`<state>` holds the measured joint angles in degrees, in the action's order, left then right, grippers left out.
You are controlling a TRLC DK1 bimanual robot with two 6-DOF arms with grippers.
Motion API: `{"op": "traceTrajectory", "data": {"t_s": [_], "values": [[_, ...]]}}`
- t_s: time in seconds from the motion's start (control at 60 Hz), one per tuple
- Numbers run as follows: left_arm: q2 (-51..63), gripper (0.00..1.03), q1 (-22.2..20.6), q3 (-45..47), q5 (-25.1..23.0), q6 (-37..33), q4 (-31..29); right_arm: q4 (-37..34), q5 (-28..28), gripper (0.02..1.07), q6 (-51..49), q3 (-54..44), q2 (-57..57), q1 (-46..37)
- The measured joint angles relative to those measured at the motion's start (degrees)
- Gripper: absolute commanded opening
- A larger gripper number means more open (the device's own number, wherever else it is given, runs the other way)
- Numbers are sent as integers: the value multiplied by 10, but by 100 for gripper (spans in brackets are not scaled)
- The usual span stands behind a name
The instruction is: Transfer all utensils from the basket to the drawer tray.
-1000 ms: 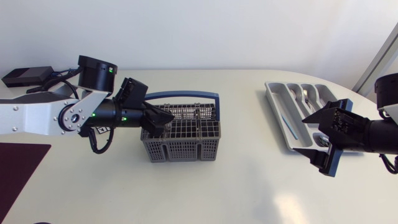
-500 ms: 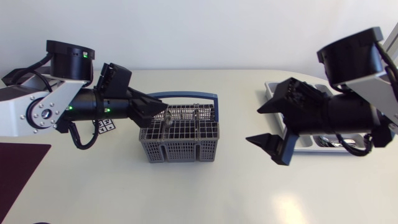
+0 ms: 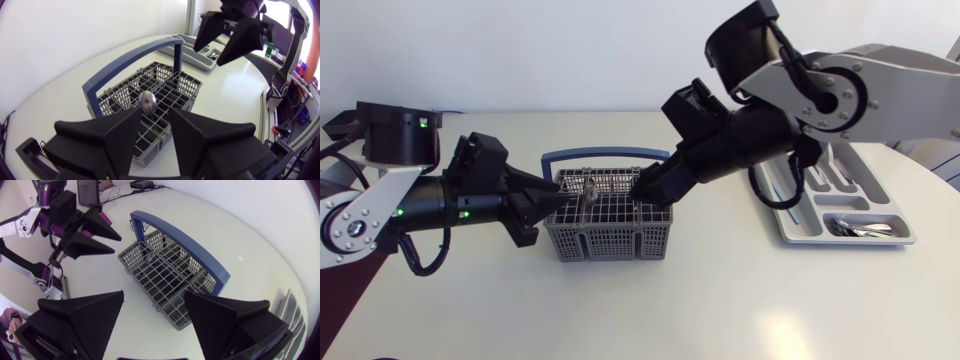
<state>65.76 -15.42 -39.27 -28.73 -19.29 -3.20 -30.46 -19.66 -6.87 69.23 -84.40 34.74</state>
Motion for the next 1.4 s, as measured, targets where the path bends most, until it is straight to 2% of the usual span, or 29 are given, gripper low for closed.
{"op": "traceTrajectory", "data": {"t_s": [0.267,0.633,0.75,0.9,1.0,1.183,1.4], "values": [[-7,43,0,32,-21,-52,-6,15,-12,88,83,35,-57,32],[18,43,3,32,-25,-81,9,89,0,86,159,50,-120,67],[26,43,11,32,-26,-93,14,115,16,75,179,51,-143,72],[37,43,16,32,-26,-108,18,148,34,75,192,51,-146,75],[50,43,19,32,-32,-116,21,160,35,66,200,51,-150,75],[66,43,25,32,-41,-126,35,172,45,65,208,51,-175,75],[83,43,31,32,-52,-130,46,193,50,42,213,51,-188,76]]}}
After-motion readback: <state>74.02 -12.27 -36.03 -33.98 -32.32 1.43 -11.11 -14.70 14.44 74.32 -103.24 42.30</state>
